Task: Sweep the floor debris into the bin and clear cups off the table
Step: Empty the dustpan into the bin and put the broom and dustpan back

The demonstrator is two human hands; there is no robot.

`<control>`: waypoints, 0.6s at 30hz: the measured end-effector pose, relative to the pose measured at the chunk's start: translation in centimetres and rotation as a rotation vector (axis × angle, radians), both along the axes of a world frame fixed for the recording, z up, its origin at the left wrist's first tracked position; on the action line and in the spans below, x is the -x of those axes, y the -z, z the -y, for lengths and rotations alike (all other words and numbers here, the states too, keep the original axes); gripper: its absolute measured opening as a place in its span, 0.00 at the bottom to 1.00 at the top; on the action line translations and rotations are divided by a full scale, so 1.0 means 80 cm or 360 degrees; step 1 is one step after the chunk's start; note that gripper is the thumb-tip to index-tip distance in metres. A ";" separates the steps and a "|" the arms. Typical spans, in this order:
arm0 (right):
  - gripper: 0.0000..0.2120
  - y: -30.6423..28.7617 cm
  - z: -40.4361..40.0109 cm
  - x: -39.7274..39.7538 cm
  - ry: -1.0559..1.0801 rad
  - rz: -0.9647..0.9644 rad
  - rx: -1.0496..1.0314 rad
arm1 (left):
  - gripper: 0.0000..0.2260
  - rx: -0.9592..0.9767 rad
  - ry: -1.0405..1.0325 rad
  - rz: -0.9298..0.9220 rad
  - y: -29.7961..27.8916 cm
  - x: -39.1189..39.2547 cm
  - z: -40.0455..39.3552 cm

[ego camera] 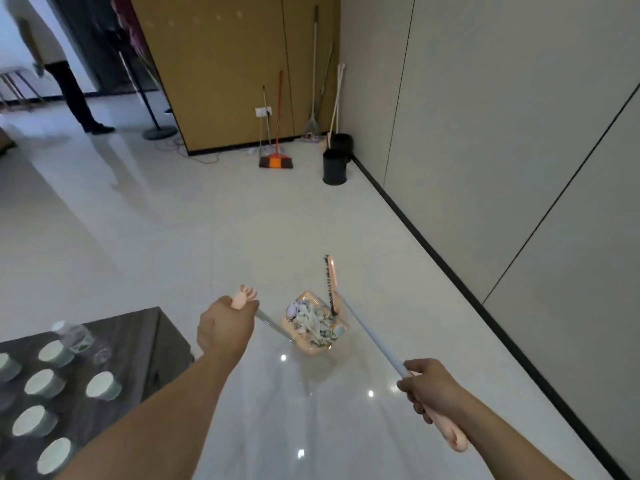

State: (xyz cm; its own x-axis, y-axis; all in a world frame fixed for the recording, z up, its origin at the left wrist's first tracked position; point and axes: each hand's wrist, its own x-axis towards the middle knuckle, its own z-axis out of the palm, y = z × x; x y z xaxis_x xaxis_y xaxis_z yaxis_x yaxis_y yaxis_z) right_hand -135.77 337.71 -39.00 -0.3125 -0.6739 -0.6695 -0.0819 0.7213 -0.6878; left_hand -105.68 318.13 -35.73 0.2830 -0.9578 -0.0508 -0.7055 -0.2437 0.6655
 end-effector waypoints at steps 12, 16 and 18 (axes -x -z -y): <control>0.10 -0.031 0.273 0.175 -0.0011 -0.0010 0.0129 | 0.15 0.0086 -0.0177 -0.0138 -0.022 0.180 0.255; 0.17 -0.027 0.413 0.221 -0.0009 -0.0074 0.0120 | 0.15 0.0102 -0.0190 -0.0222 -0.012 0.243 0.385; 0.24 -0.028 0.481 0.243 0.0029 -0.0086 0.0101 | 0.15 0.0081 -0.0196 -0.0255 -0.009 0.273 0.450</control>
State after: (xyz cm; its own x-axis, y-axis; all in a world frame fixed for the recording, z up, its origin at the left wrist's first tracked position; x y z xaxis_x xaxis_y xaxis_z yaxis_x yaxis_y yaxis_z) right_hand -155.20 299.23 -36.73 -0.3597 -0.7084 -0.6072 -0.1075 0.6779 -0.7272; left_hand -127.48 282.15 -35.03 0.3900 -0.9190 -0.0571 -0.5567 -0.2847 0.7804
